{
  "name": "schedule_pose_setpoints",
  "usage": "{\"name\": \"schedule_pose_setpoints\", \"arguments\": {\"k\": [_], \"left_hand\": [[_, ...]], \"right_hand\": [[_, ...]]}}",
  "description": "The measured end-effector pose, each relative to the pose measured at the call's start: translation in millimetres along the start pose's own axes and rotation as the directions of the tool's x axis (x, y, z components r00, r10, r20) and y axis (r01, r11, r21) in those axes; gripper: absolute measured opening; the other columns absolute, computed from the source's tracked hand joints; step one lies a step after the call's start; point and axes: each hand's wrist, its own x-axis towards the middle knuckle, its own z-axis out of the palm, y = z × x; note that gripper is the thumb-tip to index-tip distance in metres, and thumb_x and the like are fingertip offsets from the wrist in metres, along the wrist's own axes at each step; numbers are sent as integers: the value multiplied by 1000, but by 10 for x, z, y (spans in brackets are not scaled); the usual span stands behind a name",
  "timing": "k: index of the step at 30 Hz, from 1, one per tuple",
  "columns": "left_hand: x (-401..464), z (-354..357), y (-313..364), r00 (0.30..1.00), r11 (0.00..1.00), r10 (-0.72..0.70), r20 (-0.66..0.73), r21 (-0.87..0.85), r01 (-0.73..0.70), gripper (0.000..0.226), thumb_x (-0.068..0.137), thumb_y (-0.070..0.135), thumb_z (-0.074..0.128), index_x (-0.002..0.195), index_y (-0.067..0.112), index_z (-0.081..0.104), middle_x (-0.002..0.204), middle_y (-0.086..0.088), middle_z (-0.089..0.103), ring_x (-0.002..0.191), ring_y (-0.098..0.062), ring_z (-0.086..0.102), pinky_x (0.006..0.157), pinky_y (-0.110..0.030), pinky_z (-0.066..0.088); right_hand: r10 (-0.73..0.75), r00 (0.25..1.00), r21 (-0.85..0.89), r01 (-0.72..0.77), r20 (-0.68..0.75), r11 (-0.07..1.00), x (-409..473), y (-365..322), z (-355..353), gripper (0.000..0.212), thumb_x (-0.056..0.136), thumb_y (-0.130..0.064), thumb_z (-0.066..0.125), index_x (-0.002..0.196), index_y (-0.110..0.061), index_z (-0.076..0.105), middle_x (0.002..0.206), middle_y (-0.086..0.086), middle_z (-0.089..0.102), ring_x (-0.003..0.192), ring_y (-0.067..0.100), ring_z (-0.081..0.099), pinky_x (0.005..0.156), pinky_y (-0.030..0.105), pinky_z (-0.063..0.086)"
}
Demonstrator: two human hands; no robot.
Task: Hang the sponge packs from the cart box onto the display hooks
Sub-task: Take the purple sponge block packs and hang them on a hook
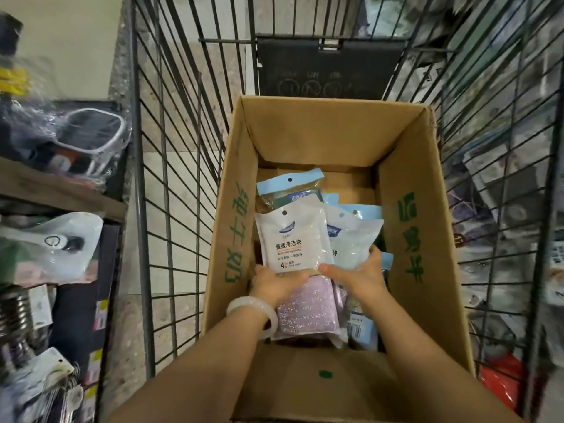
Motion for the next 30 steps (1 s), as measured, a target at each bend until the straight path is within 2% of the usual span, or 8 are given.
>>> {"name": "schedule_pose_setpoints", "arguments": {"k": [3,8,11,15,18,21,27,30], "left_hand": [[81,74,-32,997,992,20,78,-122,-11,67,53,22,88,111,10,56,114,-10,65,105,-26,62,97,-43,48],[275,101,9,979,980,192,65,34,-194,83,48,21,90,107,26,32,107,2,56,105,-19,56,94,-38,46],[281,78,85,969,974,174,178,111,-196,97,37,30,90,113,24,29,103,5,58,96,-12,58,83,-33,51],[228,120,93,921,959,235,312,79,-272,92,41,20,91,122,12,47,110,-5,68,99,-15,66,85,-31,55],[15,64,233,856,943,311,413,-21,-332,81,46,25,91,119,20,55,111,-2,70,98,-12,68,76,-25,55],[-254,-26,494,830,917,383,407,-61,-393,77,57,32,87,123,26,48,114,2,68,104,-15,65,87,-36,54],[-1026,-69,1024,714,794,579,393,-72,-604,112,38,42,91,133,22,37,122,1,62,106,-15,63,87,-35,54],[-1466,-48,1189,654,734,635,411,-56,-677,109,38,40,88,133,17,38,124,-3,62,110,-19,62,95,-42,50]], "right_hand": [[-23,1000,73,22,11,997,2,51,-116,88,59,-10,86,131,-11,35,112,3,60,104,21,59,90,39,51],[-63,996,184,49,69,982,-51,70,-164,35,84,-29,65,114,-28,47,114,-5,62,114,20,58,91,34,51],[-26,987,151,2,156,989,-70,7,-164,68,72,-36,75,127,-24,35,120,-5,58,109,17,59,93,39,51],[-70,991,90,60,114,994,-181,-98,-184,94,58,-12,86,131,-20,29,116,-5,55,102,11,57,80,28,54],[-111,989,130,97,99,987,-281,-259,-300,96,57,-11,86,134,-21,30,123,0,55,110,17,57,89,38,54],[-174,980,177,156,94,972,-444,-509,-469,92,54,-15,88,128,-25,34,120,-3,59,107,15,60,88,39,55],[-332,942,315,299,56,901,-990,-1042,-895,85,58,2,82,130,-13,39,121,11,64,107,26,64,92,46,52],[-391,920,346,363,13,865,-1363,-1229,-1133,81,63,7,77,132,-11,39,122,13,63,109,28,63,95,49,50]]}}
